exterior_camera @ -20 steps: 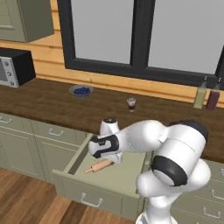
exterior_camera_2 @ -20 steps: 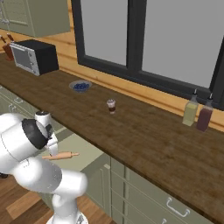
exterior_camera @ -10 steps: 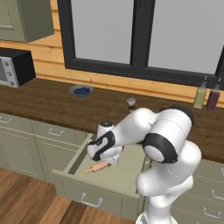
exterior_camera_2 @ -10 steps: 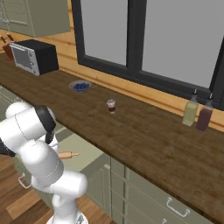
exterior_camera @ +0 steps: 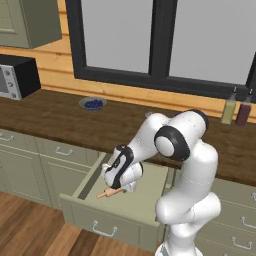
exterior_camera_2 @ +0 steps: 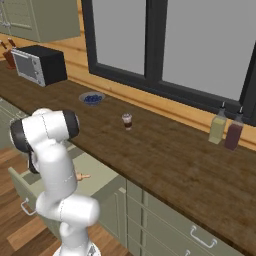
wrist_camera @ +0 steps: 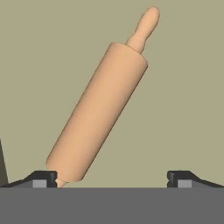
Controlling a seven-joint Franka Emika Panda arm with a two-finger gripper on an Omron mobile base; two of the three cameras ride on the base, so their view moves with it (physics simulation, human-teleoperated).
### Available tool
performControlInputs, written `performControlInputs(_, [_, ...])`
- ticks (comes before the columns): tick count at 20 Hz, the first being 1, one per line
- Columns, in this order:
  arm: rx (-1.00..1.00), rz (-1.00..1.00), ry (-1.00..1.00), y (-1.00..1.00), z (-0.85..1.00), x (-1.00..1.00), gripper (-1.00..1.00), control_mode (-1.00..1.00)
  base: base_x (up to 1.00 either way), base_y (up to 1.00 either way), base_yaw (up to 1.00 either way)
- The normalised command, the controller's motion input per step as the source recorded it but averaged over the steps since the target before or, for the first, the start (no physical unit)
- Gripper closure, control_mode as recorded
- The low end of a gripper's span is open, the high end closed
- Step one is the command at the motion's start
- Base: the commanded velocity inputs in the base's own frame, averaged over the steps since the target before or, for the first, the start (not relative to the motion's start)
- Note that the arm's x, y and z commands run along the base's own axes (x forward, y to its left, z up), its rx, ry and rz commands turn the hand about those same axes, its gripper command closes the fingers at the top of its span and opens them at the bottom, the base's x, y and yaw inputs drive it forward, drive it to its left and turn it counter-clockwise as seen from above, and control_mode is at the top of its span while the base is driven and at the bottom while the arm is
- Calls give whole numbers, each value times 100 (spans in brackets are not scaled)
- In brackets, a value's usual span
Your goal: Pick the rolling pin from the drawer and place it on the counter.
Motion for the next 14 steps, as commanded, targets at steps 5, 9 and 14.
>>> performControlInputs(5, [0,0,0,0,-25,49,-100,-100,0,0,0])
performControlInputs(9, [0,0,0,10,-26,34,-100,-100,0,0,0])
performControlInputs(14, [-5,0,0,34,-33,11,-100,-100,0,0,0])
